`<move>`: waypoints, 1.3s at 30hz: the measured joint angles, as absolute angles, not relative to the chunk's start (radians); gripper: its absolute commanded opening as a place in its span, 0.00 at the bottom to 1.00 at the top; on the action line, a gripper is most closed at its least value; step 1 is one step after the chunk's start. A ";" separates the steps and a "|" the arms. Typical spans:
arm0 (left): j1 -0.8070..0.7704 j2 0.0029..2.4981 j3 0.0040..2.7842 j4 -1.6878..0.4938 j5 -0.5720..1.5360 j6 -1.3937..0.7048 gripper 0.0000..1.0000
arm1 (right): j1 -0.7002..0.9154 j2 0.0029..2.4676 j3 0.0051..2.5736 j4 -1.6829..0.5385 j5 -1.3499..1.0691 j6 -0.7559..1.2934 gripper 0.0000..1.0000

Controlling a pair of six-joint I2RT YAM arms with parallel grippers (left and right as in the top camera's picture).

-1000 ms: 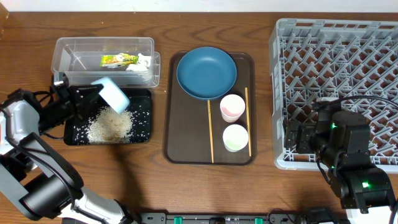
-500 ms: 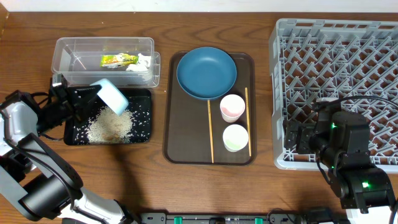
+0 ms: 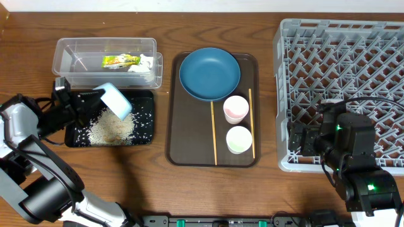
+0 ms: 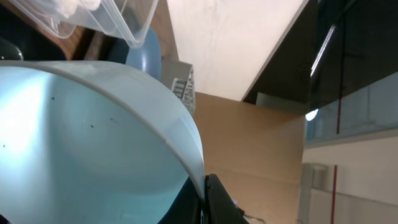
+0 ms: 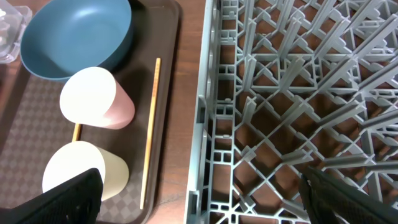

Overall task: Sort waste into correct bins and load items into the dishwasher rack
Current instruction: 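Return the empty bowl to the brown tray and release it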

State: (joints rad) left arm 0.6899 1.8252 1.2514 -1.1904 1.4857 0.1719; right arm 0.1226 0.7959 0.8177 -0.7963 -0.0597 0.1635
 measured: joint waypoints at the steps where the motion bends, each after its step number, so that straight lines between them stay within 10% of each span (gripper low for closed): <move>1: 0.683 1.819 1.251 -1.197 1.475 0.189 0.06 | 0.123 0.796 0.818 -0.796 -0.060 0.164 0.99; 27: -0.297 1.568 1.251 -0.979 0.494 0.074 0.06 | 0.123 0.796 0.818 -0.796 -0.060 0.144 0.99; 39: -0.461 1.668 1.251 -0.836 0.274 -0.062 0.06 | 0.123 0.796 0.818 -0.796 -0.059 0.140 0.99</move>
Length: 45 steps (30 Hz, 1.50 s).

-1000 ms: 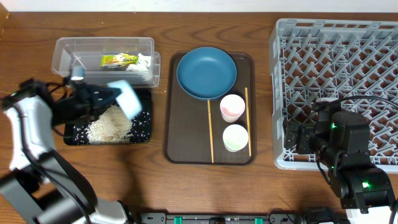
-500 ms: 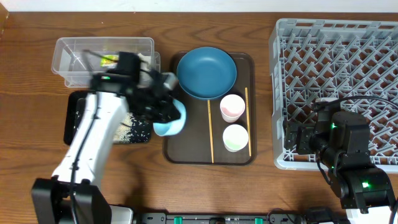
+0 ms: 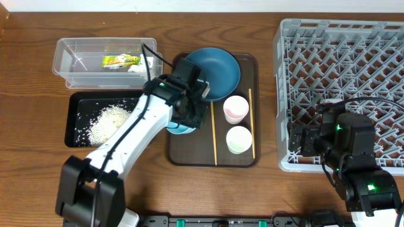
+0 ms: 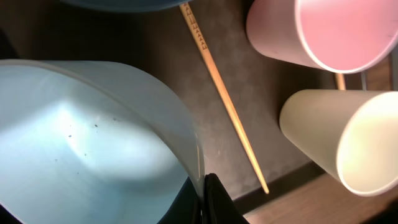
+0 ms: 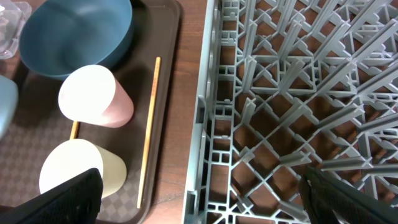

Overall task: Sort waste into correct bins and load items into the dishwasher rack
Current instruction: 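Return the empty bowl to the brown tray and release it, then grasp the pink cup with the left gripper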

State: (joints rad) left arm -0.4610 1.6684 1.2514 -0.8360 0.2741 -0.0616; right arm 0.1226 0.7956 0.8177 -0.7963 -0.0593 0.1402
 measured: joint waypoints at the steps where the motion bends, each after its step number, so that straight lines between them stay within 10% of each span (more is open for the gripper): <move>1: -0.467 1.684 1.251 -0.831 0.274 -0.073 0.06 | 0.123 0.796 0.818 -0.796 -0.060 0.141 0.99; 18: -0.524 1.740 1.251 -0.796 0.285 -0.110 0.17 | 0.123 0.796 0.818 -0.796 -0.059 0.140 0.99; 30: -0.524 1.718 1.258 -0.822 0.285 -0.116 0.68 | 0.123 0.796 0.818 -0.796 -0.059 0.136 0.99; 45: -0.524 1.623 1.314 -0.529 0.282 -0.120 0.69 | 0.123 0.796 0.818 -0.796 -0.060 0.128 0.99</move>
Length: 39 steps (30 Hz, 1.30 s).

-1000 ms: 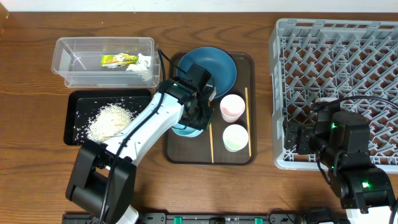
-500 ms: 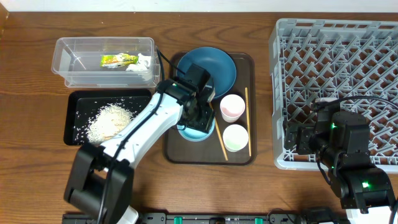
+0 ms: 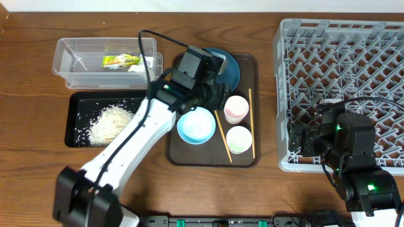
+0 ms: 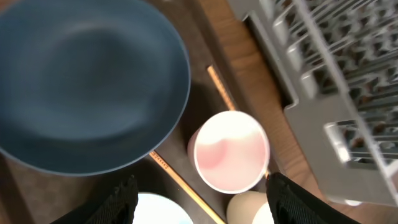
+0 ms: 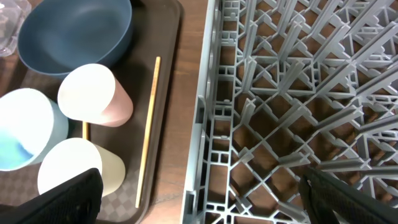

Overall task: Sort waste into correct bins and load items into the dishwasher rack
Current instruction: 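Grasp the pink cup with the left gripper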

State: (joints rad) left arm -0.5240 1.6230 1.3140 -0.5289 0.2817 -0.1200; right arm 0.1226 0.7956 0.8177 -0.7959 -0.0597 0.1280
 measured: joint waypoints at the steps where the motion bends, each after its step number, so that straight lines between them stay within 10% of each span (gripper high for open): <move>1: -0.524 1.640 1.314 -0.529 0.282 -0.122 0.69 | 0.123 0.796 0.818 -0.796 -0.060 0.128 0.99; 11: -0.527 1.792 1.314 -0.529 0.289 -0.187 0.67 | 0.123 0.796 0.818 -0.796 -0.060 0.128 0.99; 32: -0.567 1.879 1.314 -0.516 0.297 -0.212 0.06 | 0.123 0.796 0.818 -0.796 -0.059 0.125 0.99; 39: -0.567 1.875 1.314 -0.516 0.300 -0.209 0.06 | 0.123 0.796 0.818 -0.796 -0.060 0.125 0.99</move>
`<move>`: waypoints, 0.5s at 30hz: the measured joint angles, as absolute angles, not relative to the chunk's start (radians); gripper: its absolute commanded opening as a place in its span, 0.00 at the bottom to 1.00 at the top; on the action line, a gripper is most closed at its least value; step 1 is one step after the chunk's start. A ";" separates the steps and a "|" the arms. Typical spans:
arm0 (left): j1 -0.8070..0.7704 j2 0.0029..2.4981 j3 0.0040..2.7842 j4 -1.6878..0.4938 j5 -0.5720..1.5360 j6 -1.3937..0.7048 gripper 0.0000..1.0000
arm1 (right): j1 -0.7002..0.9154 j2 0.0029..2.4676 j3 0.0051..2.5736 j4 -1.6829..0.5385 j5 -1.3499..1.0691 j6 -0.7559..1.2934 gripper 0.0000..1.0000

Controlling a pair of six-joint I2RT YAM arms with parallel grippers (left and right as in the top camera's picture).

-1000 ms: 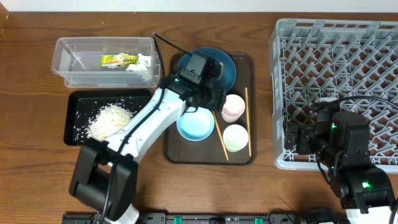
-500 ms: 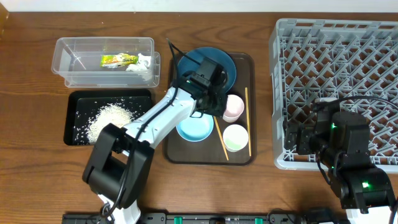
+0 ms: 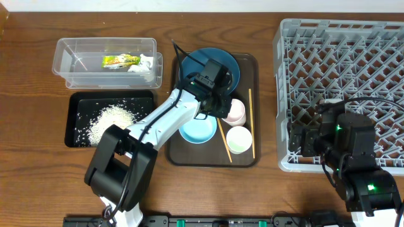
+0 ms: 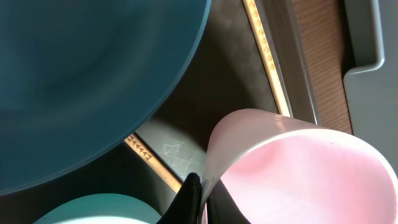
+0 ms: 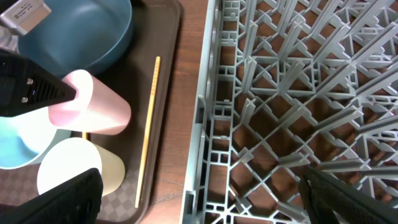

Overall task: Sort waste into correct bins and load items into the dishwasher rack
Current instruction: 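Grasp the pink cup with the left gripper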

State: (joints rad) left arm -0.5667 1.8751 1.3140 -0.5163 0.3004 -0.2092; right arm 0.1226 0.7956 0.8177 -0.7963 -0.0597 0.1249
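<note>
My left gripper is shut on the rim of the pink cup, one finger inside and one outside. The pink cup is on the brown tray, next to the dark blue bowl. A light blue bowl, a cream cup and two chopsticks also lie on the tray. The grey dishwasher rack stands at the right. My right gripper hangs open over the rack's front left corner, holding nothing.
A clear bin holding a wrapper and crumpled paper stands at the back left. In front of it a black tray holds spilled rice. Bare wood shows between the brown tray and the rack.
My left gripper was open above the dark blue bowl and the pink cup. Now it is low on the tray and shut on the pink cup's rim. The right arm has not moved.
My left gripper first held the light blue bowl tipped over the black tray of rice. Then it held the bowl over the brown tray's left side. Later the bowl lay on the tray and the gripper was open above it. Now it grips the pink cup.
</note>
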 measured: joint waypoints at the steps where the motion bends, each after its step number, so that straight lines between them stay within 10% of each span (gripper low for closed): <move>1: -0.567 1.870 1.314 -0.516 0.300 -0.209 0.06 | 0.123 0.796 0.818 -0.796 -0.059 0.125 0.99; 15: -0.401 1.538 1.313 -0.498 0.417 -0.302 0.06 | 0.123 0.805 0.818 -0.599 -0.067 0.125 0.99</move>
State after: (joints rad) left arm -0.4007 1.5383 1.3132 -0.4980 0.4171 -0.3019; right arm 0.1226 0.8055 0.8181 -0.5995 -0.0669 0.1249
